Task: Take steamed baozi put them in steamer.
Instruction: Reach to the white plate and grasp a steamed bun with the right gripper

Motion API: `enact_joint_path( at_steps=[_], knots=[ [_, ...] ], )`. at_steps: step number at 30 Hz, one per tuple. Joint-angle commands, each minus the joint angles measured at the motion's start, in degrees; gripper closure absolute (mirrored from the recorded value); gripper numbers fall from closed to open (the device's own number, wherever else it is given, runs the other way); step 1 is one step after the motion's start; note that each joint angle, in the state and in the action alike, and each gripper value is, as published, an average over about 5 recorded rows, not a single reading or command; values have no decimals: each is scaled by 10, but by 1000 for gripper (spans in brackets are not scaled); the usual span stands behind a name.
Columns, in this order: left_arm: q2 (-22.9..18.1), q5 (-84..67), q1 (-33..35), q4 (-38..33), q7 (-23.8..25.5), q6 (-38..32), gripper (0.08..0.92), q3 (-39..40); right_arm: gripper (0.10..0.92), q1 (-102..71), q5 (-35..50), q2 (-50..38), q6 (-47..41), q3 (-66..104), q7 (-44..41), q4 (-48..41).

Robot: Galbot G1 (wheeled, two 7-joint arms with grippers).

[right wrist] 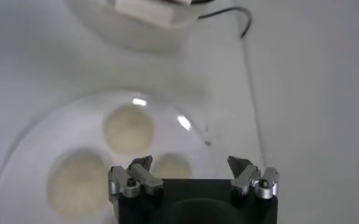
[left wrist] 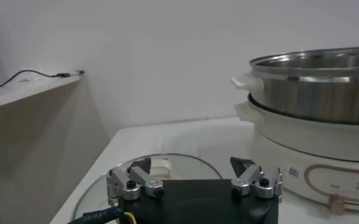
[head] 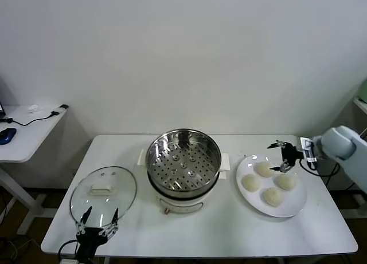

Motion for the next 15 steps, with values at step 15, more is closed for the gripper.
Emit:
enact_joint_path(
  at_steps=[15],
  knots=[
    [-15, 8, -3, 1, 3, -3, 177, -1, 203, 43, -13, 195, -79, -158, -5, -241]
  ],
)
